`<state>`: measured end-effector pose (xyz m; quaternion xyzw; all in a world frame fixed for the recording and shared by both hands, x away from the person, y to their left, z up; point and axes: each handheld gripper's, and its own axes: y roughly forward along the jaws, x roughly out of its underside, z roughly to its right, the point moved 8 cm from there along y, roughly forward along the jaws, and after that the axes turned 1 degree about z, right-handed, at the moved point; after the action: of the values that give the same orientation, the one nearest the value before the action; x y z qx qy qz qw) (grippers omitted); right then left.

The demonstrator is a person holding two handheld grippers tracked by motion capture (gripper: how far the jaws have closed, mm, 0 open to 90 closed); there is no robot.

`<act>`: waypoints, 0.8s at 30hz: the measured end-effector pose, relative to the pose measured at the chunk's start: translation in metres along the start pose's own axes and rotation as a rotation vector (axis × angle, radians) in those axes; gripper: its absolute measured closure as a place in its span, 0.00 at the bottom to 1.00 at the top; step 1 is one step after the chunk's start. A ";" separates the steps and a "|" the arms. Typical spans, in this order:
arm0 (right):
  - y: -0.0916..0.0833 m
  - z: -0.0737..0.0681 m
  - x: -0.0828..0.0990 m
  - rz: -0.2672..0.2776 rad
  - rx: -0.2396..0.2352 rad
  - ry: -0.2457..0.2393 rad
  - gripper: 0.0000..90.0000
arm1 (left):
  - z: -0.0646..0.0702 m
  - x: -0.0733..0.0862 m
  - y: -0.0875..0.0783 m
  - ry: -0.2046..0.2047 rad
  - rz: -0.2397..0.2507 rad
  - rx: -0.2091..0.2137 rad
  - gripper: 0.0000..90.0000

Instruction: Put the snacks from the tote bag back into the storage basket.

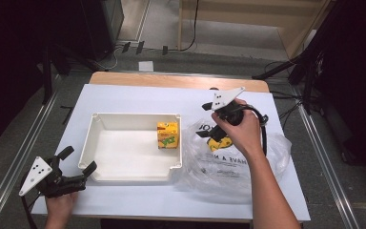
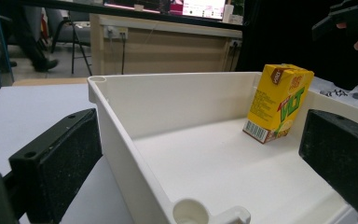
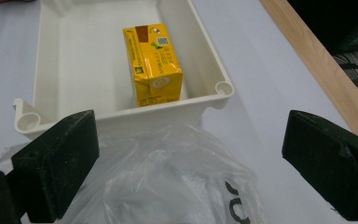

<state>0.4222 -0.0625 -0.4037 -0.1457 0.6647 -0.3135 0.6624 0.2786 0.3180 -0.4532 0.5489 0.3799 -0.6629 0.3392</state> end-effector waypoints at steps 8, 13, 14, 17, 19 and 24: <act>-0.016 0.002 0.017 0.031 0.029 0.040 0.05 | 0.001 0.000 0.000 0.004 -0.003 0.000 0.00; -0.024 0.002 0.029 0.040 0.040 0.052 0.05 | 0.000 0.000 0.000 0.000 -0.003 0.001 0.00; -0.026 0.002 0.031 0.043 0.040 0.056 0.05 | 0.000 0.000 0.000 -0.003 -0.002 0.002 0.00; -0.030 0.002 0.039 0.048 0.049 0.067 0.05 | -0.001 0.000 0.000 -0.004 -0.002 0.003 0.00; -0.033 0.003 0.042 0.056 0.054 0.071 0.05 | -0.001 0.000 0.000 -0.003 -0.002 0.003 0.00; -0.042 0.002 0.053 0.070 0.067 0.094 0.05 | 0.000 0.000 0.000 -0.003 -0.003 0.001 0.00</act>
<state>0.4110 -0.1274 -0.4201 -0.0851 0.6889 -0.3185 0.6456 0.2786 0.3186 -0.4536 0.5475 0.3801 -0.6643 0.3383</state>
